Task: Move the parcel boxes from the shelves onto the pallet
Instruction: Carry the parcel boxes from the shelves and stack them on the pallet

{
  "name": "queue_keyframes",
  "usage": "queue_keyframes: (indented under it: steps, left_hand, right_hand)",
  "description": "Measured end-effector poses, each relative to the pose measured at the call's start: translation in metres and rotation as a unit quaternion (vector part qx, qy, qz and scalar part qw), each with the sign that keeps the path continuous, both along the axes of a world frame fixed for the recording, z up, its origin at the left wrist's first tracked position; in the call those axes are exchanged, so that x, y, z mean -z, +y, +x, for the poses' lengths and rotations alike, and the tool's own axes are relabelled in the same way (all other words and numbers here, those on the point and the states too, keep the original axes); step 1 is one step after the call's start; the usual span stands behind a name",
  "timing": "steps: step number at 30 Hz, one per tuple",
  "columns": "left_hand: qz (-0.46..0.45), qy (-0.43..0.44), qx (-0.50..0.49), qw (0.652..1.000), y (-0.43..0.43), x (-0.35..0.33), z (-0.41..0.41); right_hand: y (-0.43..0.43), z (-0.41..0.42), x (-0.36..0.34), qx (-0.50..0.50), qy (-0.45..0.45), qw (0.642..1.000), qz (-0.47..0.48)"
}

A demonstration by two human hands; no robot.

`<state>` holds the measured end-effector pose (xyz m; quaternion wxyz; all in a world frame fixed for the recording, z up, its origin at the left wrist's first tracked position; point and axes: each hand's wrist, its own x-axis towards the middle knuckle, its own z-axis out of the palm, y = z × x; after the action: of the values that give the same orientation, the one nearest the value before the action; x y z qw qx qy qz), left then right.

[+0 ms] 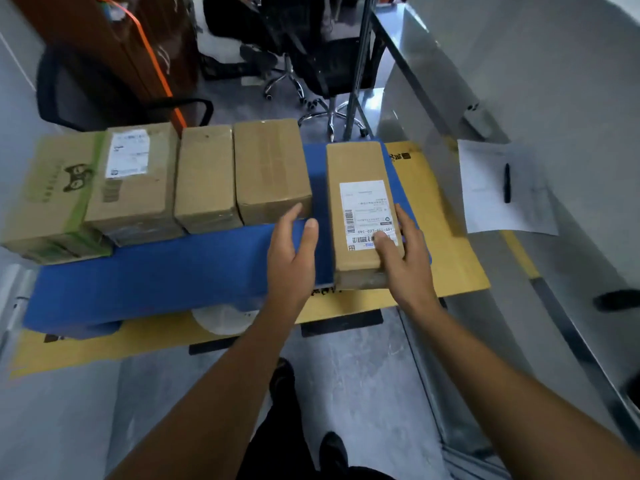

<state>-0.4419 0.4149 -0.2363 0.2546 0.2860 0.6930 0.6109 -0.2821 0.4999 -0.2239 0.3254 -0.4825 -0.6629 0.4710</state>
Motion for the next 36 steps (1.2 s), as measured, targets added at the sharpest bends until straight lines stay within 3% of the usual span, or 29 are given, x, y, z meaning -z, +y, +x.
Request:
queue_keyframes:
  steps: [5, 11, 18, 30, 36]
  left_hand:
    - [0.001, 0.038, 0.003, 0.999, 0.064, -0.006, -0.066]
    - [-0.093, 0.116, 0.029, 0.988, 0.119, -0.001, -0.108]
    - [-0.153, 0.097, -0.021, 0.983, 0.148, 0.009, -0.112]
    - [-0.15, 0.194, -0.066, 0.967, 0.157, 0.021, -0.108]
    - [-0.161, 0.197, -0.02, 0.967, 0.154, 0.016, -0.111]
  right_hand:
    - [0.06, -0.044, 0.009, 0.012, -0.018, 1.0, -0.011]
    - [0.115, -0.081, 0.031, 0.002, -0.024, 0.999, -0.026]
    - [0.163, -0.112, 0.053, -0.072, -0.031, 0.996, -0.033]
    - [0.17, -0.114, 0.067, -0.084, -0.031, 0.995, -0.039]
    - [0.168, -0.109, 0.06, -0.088, -0.039, 0.994, -0.049]
